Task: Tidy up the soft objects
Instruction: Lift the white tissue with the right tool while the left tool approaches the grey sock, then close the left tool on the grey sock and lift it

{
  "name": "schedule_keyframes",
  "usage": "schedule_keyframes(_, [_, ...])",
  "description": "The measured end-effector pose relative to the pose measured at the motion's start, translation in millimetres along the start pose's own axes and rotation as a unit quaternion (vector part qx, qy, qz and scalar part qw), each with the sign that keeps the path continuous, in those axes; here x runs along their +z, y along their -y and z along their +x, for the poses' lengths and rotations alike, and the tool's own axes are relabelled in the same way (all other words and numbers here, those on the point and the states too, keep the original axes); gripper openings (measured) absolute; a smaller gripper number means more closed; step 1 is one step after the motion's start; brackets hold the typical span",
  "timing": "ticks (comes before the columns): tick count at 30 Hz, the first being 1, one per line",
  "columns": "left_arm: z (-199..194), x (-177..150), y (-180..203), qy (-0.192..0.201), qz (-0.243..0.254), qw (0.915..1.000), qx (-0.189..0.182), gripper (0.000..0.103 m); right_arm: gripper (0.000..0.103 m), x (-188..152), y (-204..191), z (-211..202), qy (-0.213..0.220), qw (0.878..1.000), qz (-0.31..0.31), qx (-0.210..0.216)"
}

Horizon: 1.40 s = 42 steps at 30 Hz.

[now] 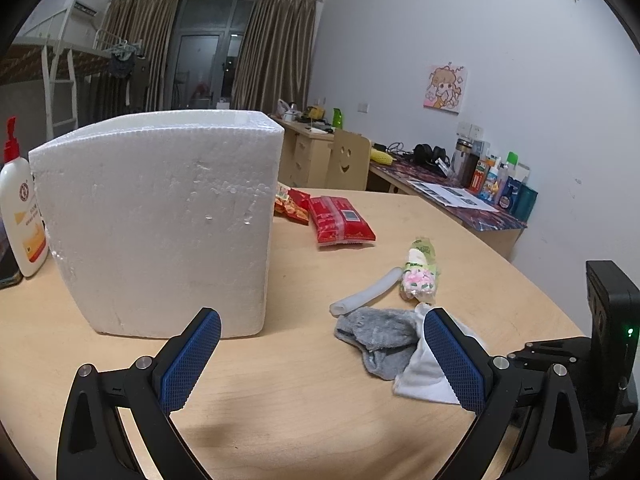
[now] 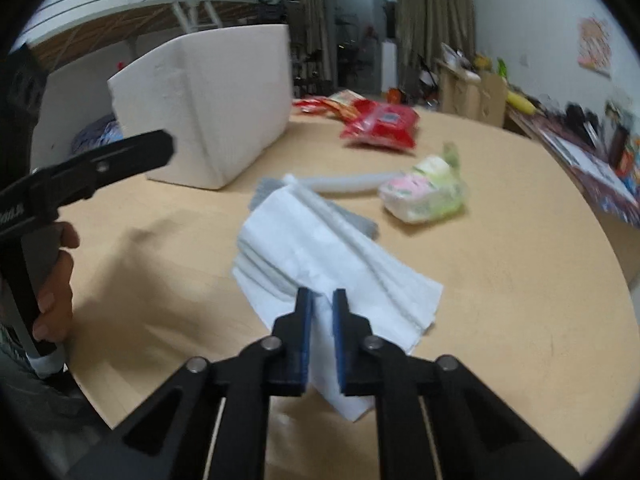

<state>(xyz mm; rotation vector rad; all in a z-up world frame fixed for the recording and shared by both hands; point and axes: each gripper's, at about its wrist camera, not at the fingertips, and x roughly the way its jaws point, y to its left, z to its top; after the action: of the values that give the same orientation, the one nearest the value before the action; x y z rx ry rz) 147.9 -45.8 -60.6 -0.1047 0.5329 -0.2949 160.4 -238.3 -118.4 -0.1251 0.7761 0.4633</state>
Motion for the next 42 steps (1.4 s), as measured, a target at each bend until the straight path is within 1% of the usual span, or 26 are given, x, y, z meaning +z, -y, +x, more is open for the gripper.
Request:
schedule_keyframes(1, [-0.1,0.0,1.1,0.0,0.002,1.0,0.0,0.102,0.008,-2.5,1.4,-3.4,0.003,1.0,0.0,0.001])
schedule_keyframes(4, [-0.3,0.0,4.6,0.0,0.007,1.0,0.0,0.102,0.008,-6.6,6.4,-15.4,0.019,1.0,0.019,0.01])
schedule_keyframes(8, [2.3,-1.2,12.0,-0.01,0.01,0.9998,-0.015,0.102,0.008,-7.5,15.9,-30.7,0.045,0.998,0.041,-0.004])
schedule_keyframes(10, [3.2,-1.7,18.5,-0.014,0.019,0.9995,-0.021,0.102,0.008,-9.7,18.7,-34.7,0.043,0.998,0.039,-0.009])
schedule_keyframes(14, [1.2,-0.2,24.8,-0.01,0.024,0.9995,-0.019,0.102,0.008,-10.7,21.5,-39.9,0.054,0.998,0.038,-0.017])
schedule_keyframes(17, [6.9,0.6,30.7,-0.029,0.024,0.9987,-0.035,0.102,0.008,-11.0,32.1,-43.8,0.063,0.996,0.054,-0.025])
schedule_keyframes(19, [10.6,-0.4,38.6,-0.037,0.034,0.9978,-0.043,0.102,0.008,-13.0,36.6,-49.1,0.066,0.996,0.058,-0.033])
schedule_keyframes(21, [16.1,-1.1,47.6,-0.042,0.046,0.9973,-0.039,0.102,0.008,-15.5,42.0,-53.2,0.069,0.995,0.063,-0.037])
schedule_keyframes(25, [27.9,0.2,57.0,-0.06,0.046,0.9962,-0.044,0.102,0.008,-20.3,52.4,-52.7,0.067,0.994,0.077,-0.043])
schedule_keyframes(33, [56.6,0.3,70.8,-0.095,0.044,0.994,-0.031,0.101,0.008,-25.3,56.9,-45.6,0.06,0.995,0.081,-0.022])
schedule_keyframes(36, [63.0,0.1,72.4,-0.101,0.04,0.9937,-0.026,0.101,0.008,-25.6,59.2,-44.6,0.06,0.995,0.08,-0.017])
schedule_keyframes(39, [70.6,-1.2,73.6,-0.117,0.039,0.9921,-0.022,0.101,0.008,-26.1,62.1,-46.7,0.066,0.994,0.081,-0.014])
schedule_keyframes(40, [72.2,-1.7,74.4,-0.119,0.039,0.9919,-0.02,0.102,0.009,-26.4,64.2,-47.5,0.068,0.994,0.08,-0.015])
schedule_keyframes(42, [74.6,-2.8,76.3,-0.124,0.041,0.9913,-0.018,0.102,0.025,-26.3,65.2,-47.6,0.066,0.995,0.073,-0.028])
